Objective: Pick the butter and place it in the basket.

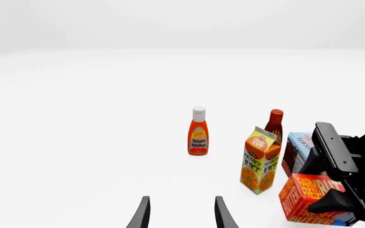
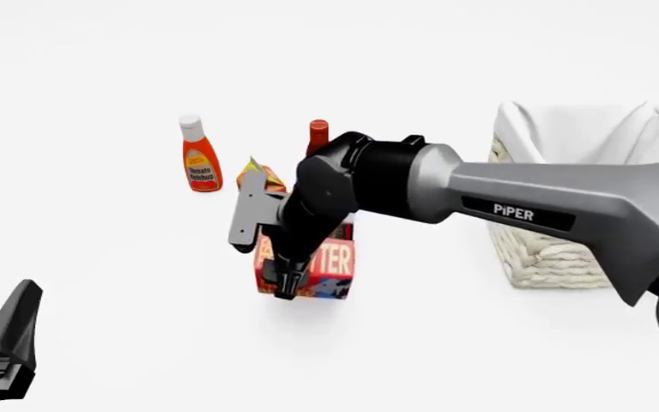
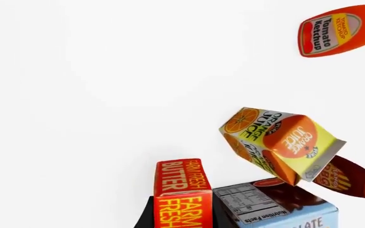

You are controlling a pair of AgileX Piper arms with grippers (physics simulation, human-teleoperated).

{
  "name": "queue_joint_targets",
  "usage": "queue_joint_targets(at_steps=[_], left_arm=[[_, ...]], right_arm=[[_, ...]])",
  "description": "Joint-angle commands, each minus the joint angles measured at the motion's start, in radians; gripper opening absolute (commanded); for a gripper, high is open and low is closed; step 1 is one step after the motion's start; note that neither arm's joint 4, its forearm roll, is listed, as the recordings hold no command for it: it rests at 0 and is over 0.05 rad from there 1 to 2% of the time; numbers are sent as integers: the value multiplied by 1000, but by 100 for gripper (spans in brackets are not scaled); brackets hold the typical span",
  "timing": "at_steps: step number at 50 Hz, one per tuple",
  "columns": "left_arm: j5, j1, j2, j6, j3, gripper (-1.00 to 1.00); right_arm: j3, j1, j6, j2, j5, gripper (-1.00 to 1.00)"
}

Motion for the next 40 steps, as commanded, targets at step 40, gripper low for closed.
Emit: queue_joint_targets(at_steps=[40], left_arm=[[0,0,0,0,0,100]], right_arm=[[106,-59,26,-182,0,-100]])
